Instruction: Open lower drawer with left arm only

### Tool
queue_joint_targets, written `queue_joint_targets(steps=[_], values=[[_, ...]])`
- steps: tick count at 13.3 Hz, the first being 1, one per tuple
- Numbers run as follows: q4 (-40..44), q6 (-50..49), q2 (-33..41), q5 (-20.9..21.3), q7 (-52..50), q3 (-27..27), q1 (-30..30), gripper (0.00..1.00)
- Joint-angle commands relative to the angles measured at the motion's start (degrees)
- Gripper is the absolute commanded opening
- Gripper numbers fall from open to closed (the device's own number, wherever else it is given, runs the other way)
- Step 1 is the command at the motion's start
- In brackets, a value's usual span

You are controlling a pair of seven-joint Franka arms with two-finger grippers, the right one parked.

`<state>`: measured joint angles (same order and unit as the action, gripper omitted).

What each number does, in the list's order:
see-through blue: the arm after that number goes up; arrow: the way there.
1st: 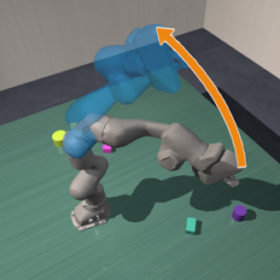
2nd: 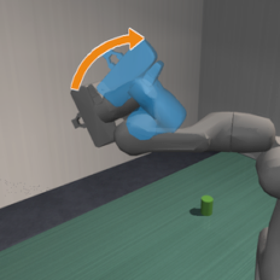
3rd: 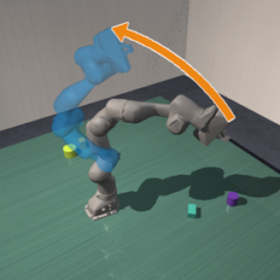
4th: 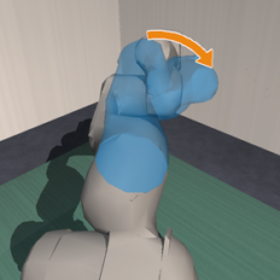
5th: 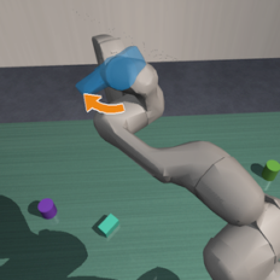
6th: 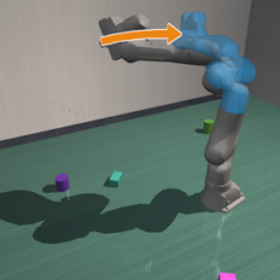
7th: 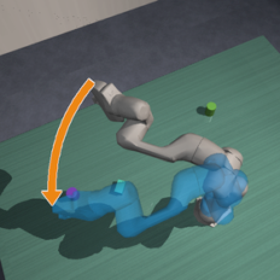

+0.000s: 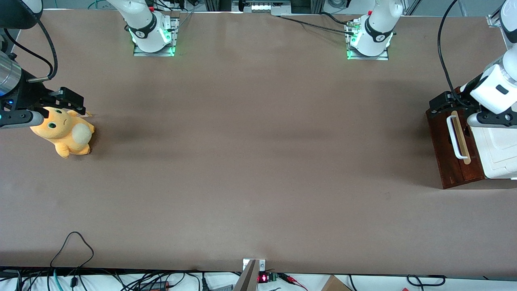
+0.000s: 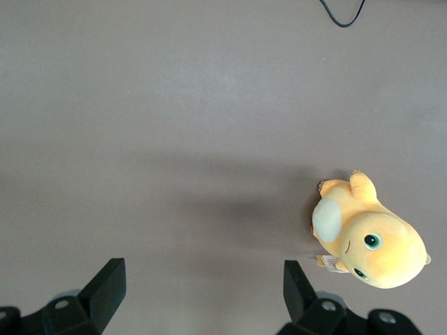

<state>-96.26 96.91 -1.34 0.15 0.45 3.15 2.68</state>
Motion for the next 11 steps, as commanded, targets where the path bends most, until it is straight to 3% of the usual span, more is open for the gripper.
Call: queue_joint_targets(steps=[1,8,11], values=[[2.4,-2.9,-1.0,-1.3,1.1,-0.2,0.2,1.00],[3.2,-3.8,-1.7,-0.9,1.3,-0.1,0.1,1.00],[3.1,-5.1,-2.1,-4.0,1.3,-0.6,0.3,1.00]])
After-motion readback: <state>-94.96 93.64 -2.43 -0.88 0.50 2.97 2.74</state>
